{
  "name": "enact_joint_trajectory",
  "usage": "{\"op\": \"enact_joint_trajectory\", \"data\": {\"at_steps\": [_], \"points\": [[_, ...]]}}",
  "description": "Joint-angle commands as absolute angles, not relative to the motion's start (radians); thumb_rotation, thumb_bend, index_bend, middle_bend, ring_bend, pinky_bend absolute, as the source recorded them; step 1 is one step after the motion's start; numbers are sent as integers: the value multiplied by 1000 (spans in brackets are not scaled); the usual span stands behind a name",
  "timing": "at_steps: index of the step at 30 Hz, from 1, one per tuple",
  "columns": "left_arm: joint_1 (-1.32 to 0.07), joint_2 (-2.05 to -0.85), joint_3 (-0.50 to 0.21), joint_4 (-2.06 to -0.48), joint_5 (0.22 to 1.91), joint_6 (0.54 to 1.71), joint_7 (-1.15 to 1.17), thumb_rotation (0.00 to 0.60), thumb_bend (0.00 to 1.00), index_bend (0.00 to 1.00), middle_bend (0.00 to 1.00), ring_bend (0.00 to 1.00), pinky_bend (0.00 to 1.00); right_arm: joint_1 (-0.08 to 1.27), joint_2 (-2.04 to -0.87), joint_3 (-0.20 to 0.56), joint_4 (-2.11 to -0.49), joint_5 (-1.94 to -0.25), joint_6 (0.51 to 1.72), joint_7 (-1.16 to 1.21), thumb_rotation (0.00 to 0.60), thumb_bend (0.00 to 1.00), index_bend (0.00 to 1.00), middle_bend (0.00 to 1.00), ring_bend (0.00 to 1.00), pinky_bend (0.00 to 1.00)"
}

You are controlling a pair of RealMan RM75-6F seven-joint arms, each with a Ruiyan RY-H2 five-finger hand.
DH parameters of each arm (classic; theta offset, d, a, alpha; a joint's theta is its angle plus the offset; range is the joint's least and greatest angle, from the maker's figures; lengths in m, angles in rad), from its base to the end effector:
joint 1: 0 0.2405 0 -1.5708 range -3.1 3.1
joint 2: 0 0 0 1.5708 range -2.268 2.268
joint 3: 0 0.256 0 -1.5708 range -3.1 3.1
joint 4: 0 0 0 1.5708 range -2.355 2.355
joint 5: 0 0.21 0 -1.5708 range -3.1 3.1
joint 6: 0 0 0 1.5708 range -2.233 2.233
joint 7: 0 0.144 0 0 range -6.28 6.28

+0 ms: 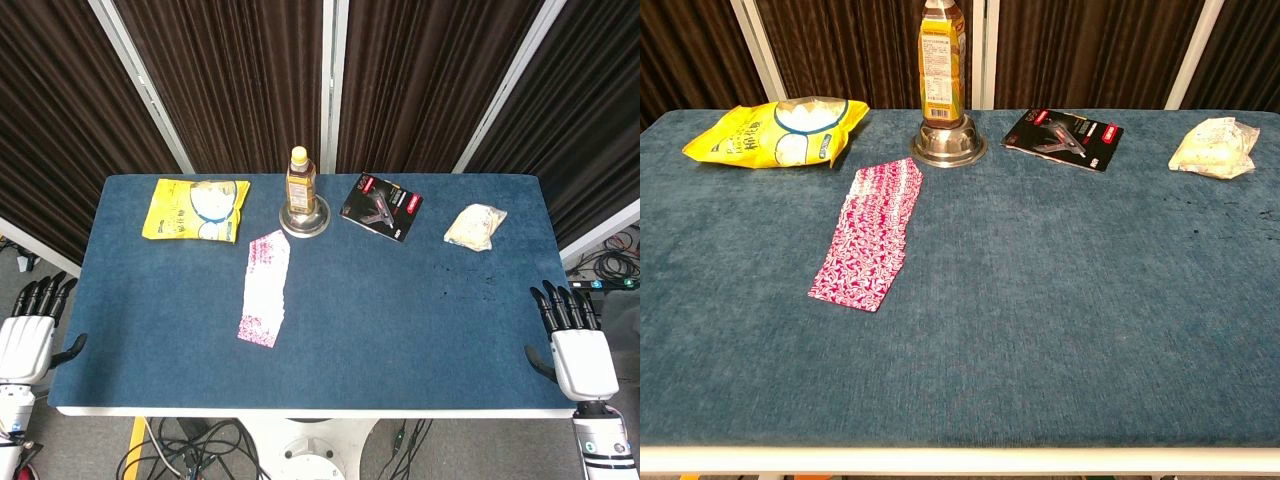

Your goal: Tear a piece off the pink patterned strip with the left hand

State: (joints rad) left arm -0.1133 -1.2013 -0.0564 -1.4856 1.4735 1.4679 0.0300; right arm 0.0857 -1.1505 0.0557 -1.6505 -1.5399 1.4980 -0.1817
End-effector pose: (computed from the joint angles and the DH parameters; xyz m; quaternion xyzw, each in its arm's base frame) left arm -0.3272 0.1931 0.1449 -0.6034 -0.3670 -0.3687 0.6043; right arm -0.2937 -0.1814 0.1462 0.6237 -0.3388 0.3698 0.5996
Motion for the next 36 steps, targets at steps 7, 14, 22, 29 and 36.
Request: {"op": "enact_joint_trajectory", "data": {"at_steps": [7,14,22,29,36], "points": [[-117,-1192,-60,-1506,1463,1459,38,600,267,90,31,0,69,89,-1152,62,-1650,-1533,1495,-174,600,169,0,0,0,0],[-122,-1193,-68,-1529,1445,1449,61,600,271,90,218,278,420,92,-1155,64,-1650,-1531,1492,-176,600,170,0,0,0,0],[-134,-1184,-44,-1590,1420,1381,99,600,496,93,952,945,948,94,-1145,67,-1651,-1533,1494,-170,600,170,0,0,0,0],[-177,-1223,6,-1612,1495,1307,142,600,578,101,955,945,944,92,-1138,67,-1653,-1536,1500,-160,600,170,0,0,0,0],[-225,-1322,50,-1570,1573,1244,196,600,599,101,939,932,921,94,-1141,73,-1653,-1520,1492,-164,600,170,0,0,0,0]]}}
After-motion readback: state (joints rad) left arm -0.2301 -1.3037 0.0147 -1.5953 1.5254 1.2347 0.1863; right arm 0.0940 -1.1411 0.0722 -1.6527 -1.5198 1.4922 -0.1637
